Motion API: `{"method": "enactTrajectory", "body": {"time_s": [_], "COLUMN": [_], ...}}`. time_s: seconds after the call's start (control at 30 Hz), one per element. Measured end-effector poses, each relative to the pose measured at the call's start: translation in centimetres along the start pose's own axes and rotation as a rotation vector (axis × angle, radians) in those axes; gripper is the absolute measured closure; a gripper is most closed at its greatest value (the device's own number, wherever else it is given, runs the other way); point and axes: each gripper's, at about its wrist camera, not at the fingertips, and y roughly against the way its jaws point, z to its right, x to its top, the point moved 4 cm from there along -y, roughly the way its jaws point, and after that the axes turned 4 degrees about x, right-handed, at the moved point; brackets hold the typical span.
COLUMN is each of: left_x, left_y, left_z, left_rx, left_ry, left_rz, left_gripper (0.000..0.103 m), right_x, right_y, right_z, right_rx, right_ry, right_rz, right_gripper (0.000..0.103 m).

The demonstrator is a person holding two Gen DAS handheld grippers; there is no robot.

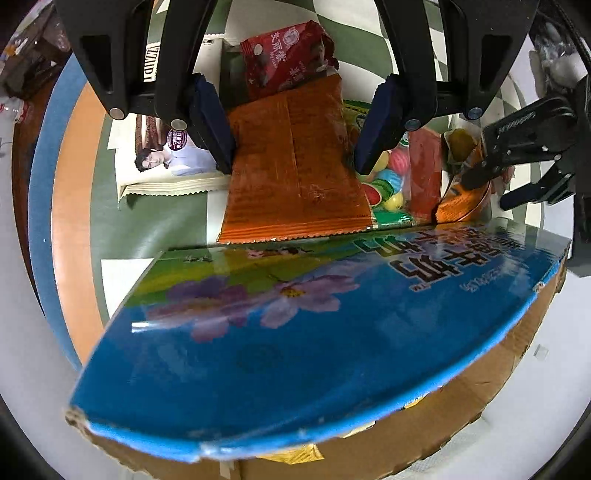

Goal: Organize snacks
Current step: 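Grasp an orange snack bag with the left tool while the right tool grasps the orange jerky bag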

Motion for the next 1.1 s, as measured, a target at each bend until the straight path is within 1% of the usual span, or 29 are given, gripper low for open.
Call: {"method": "enactTrajectory", "body": {"time_s": [0.03, 0.07, 0.1, 0.2, 0.27, 0.33, 0.4, 0.47, 0.53, 0.6, 0.67, 0.77, 0.8, 0.83, 0.87, 0.93, 1.0, 1.1], "left_x": [-0.1, -0.5, -0.9, -2.9, -4.0, -4.4, -4.5, -4.1, -3.4, -2.3, -1.2, -0.3, -0.3, -0.1, 0.1, -0.7, -2.0, -4.5], "left_y": [0.1, 0.3, 0.4, 1.3, 1.8, 2.4, 3.5, 4.4, 4.6, 3.7, 2.5, 0.3, 0.0, 0.1, 0.3, 0.6, 1.3, 1.8], "left_z": [0.1, 0.4, 0.6, 2.1, 3.0, 3.2, 2.4, 1.2, 0.0, -0.9, -0.8, 0.7, 1.0, 1.0, 1.1, 1.7, 2.8, 3.5], "left_rx": [0.001, -0.016, -0.042, -0.131, -0.188, -0.2, -0.224, -0.22, -0.207, -0.207, -0.217, -0.22, -0.211, -0.195, -0.2, -0.197, -0.192, -0.186], "left_ry": [0.017, 0.035, 0.049, 0.069, 0.075, 0.077, 0.118, 0.152, 0.173, 0.183, 0.181, 0.153, 0.157, 0.168, 0.176, 0.179, 0.177, 0.17], "left_rz": [0.008, 0.013, 0.007, -0.018, -0.037, -0.043, -0.037, -0.017, -0.004, -0.022, -0.049, -0.089, -0.086, -0.069, -0.049, -0.035, -0.024, -0.031], "left_gripper": [0.055, 0.055, 0.056, 0.056, 0.056, 0.056, 0.056, 0.053, 0.044, 0.043, 0.043, 0.043, 0.043, 0.049, 0.054, 0.059, 0.059, 0.059], "right_x": [0.0, -0.1, -0.1, -0.8, -1.6, -2.1, -2.3, -2.2, -2.5, -2.6, -2.7, -3.2, -3.6, -3.9, -4.1, -4.8, -5.6, -6.9], "right_y": [-0.1, -0.2, -0.1, -0.1, -0.1, -0.3, -0.6, -0.9, -1.1, -0.8, -0.5, -0.6, -0.6, -0.5, -0.5, -0.5, -0.7, -1.1], "right_z": [0.1, 0.2, 0.3, -0.1, -0.6, -1.0, -1.0, -0.9, -0.7, -0.6, -0.7, -1.6, -1.8, -2.0, -2.1, -2.5, -2.7, -3.1], "right_rx": [0.011, 0.021, 0.024, 0.023, 0.027, 0.031, 0.035, 0.042, 0.052, 0.047, 0.041, 0.04, 0.047, 0.052, 0.054, 0.063, 0.067, 0.066], "right_ry": [-0.008, -0.011, -0.007, 0.027, 0.047, 0.063, 0.058, 0.05, 0.042, 0.048, 0.056, 0.068, 0.071, 0.072, 0.075, 0.07, 0.063, 0.061], "right_rz": [-0.003, -0.005, -0.006, -0.033, -0.053, -0.069, -0.076, -0.08, -0.075, -0.071, -0.069, -0.084, -0.094, -0.102, -0.107, -0.119, -0.14, -0.166], "right_gripper": [0.035, 0.038, 0.041, 0.044, 0.044, 0.044, 0.041, 0.04, 0.04, 0.042, 0.044, 0.047, 0.047, 0.048, 0.049, 0.049, 0.049, 0.049]}}
